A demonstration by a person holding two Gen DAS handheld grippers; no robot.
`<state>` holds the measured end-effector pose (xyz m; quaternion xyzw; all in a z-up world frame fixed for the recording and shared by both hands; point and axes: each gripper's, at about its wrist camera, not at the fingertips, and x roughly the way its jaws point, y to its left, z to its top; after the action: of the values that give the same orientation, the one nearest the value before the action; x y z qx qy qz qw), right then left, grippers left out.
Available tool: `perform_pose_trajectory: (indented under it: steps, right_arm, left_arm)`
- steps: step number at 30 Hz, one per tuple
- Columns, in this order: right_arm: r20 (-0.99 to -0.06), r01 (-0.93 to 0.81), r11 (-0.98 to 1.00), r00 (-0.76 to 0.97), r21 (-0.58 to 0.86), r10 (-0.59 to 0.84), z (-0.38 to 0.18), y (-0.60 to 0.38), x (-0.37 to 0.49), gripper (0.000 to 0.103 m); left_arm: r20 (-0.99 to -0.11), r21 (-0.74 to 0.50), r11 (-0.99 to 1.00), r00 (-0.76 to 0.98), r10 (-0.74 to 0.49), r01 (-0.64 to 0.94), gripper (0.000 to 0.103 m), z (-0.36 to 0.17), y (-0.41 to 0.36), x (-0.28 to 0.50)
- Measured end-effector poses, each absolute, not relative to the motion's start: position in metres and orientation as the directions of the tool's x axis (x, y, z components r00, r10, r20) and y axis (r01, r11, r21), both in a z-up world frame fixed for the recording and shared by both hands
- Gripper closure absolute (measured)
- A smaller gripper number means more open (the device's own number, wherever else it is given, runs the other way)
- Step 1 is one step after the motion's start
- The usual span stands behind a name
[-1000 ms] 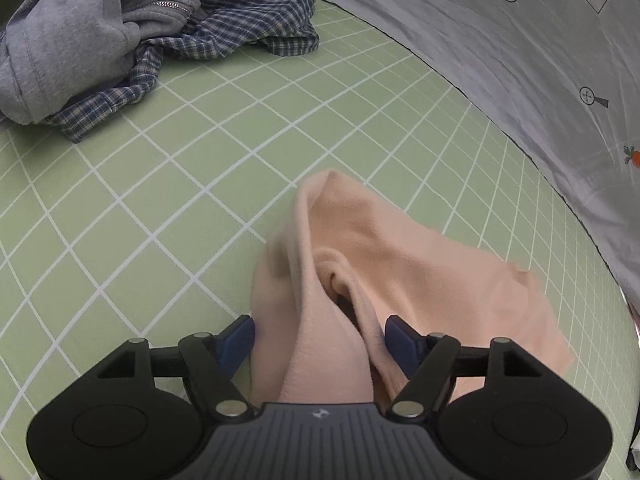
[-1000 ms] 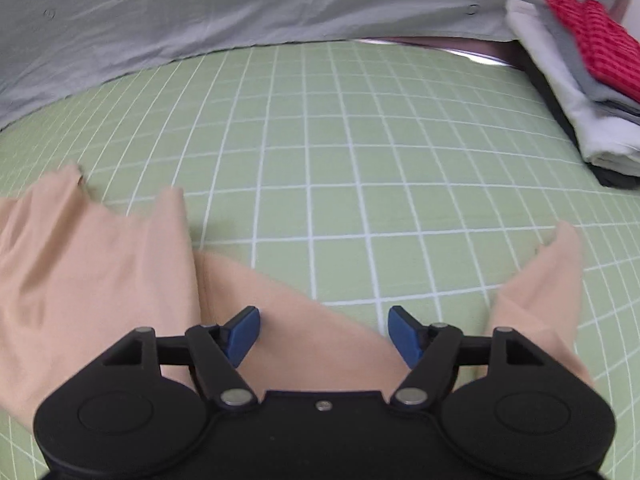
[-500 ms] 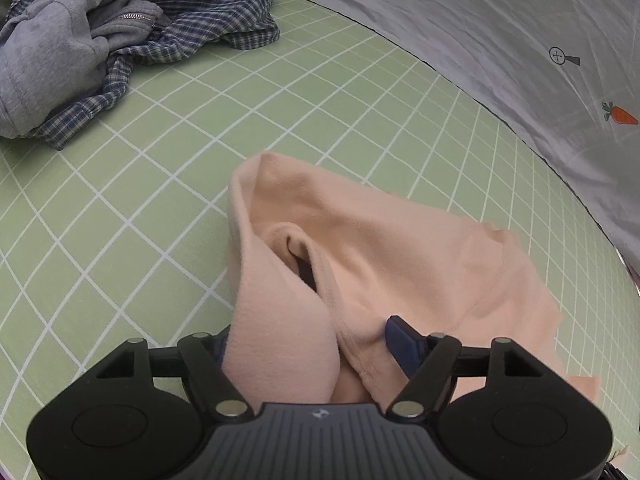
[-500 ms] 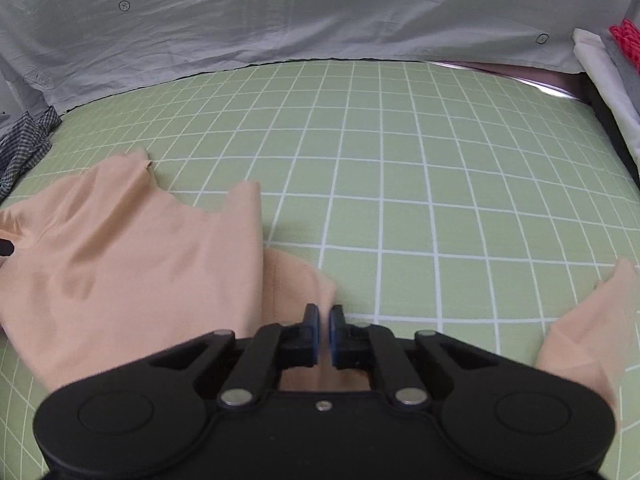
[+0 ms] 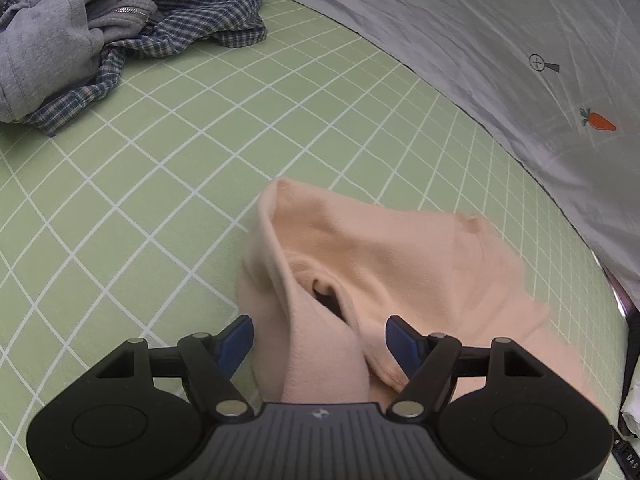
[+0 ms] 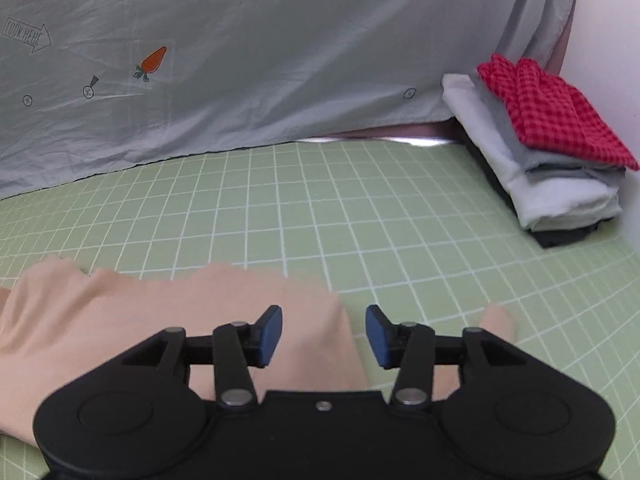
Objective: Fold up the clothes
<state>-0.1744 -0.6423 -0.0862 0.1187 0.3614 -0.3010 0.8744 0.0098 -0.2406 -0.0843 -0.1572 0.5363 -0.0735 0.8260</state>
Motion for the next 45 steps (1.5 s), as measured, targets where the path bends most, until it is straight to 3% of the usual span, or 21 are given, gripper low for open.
perform_pose_trajectory:
  steps: [6, 16, 35, 45]
  right_arm:
    - [-0.772, 0.663, 0.717, 0.565, 0.215, -0.291, -0.106, -0.629, -0.190, 0.045]
    - [-0.777, 0.663, 0.676, 0.593, 0.321, -0.212, -0.106, -0.620, -0.206, 0.040]
    - [-0.814, 0.602, 0.698, 0.579, 0.388, -0.046, -0.133, -0.616, -0.180, 0.039]
    - [-0.813, 0.610, 0.684, 0.581, 0.400, -0.043, -0.137, -0.614, -0.184, 0.039]
  left_arm:
    - [-0.862, -0.330, 0.941, 0.384, -0.332, 0.072, 0.026, -0.084, -0.267, -0.003]
    - [-0.847, -0.309, 0.940, 0.409, -0.341, 0.145, 0.026, -0.067, -0.270, -0.022]
    - [-0.839, -0.242, 0.949, 0.447, -0.310, 0.203, 0.025, -0.056, -0.287, -0.032]
    - [-0.726, -0.389, 0.906, 0.550, -0.413, 0.167, 0.025, -0.024, -0.272, -0.028]
